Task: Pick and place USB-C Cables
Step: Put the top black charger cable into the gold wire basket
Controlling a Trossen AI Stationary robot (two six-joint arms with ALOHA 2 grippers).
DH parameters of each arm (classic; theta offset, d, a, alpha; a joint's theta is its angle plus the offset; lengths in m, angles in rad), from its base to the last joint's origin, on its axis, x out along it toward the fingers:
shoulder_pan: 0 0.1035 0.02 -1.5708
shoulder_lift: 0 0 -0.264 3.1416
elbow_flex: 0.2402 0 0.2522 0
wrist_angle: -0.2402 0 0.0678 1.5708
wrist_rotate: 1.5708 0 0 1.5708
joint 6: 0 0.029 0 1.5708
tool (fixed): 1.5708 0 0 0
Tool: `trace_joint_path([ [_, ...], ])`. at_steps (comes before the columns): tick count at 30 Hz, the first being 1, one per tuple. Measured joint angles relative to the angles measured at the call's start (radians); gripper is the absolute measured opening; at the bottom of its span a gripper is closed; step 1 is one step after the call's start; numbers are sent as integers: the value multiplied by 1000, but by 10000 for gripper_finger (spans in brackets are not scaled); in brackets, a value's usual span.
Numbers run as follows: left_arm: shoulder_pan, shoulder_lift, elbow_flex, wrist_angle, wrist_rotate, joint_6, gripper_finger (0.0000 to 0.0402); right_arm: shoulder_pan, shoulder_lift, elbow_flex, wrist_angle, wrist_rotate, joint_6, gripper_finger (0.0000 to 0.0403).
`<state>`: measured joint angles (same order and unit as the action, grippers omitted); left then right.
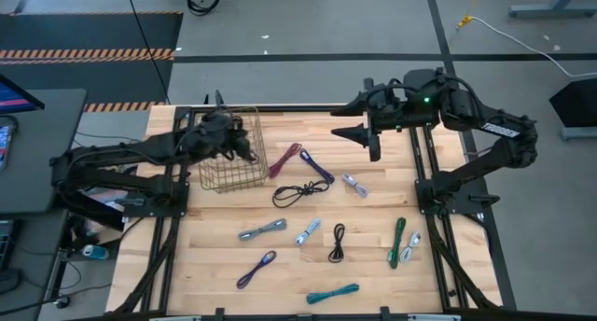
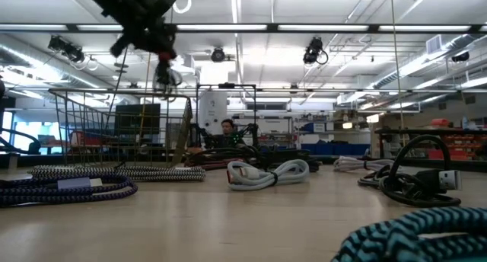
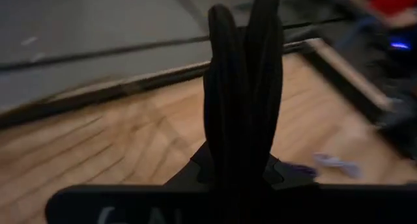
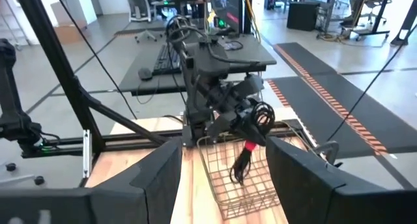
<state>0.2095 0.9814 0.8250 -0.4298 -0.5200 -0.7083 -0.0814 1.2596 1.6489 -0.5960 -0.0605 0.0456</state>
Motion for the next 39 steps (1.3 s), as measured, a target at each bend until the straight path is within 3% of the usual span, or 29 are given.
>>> trace_joint_path([
  [7,31,9,0,-275,45,-178,30,-1,6,-1,0,1,-5,228],
  [16,91,64,0,-335,215,-199,30,-1,16,-1,-2,17,-16,228],
  [25,108,99,0,-352,223,-197,32,1,16,-1,-13,13,-20,228],
  [33,108,99,0,-331,222,-159,165,1,16,-1,-14,11,-32,229],
  [39,108,99,0,-163,221,-78,218,1,16,-1,-37,16,-47,229],
])
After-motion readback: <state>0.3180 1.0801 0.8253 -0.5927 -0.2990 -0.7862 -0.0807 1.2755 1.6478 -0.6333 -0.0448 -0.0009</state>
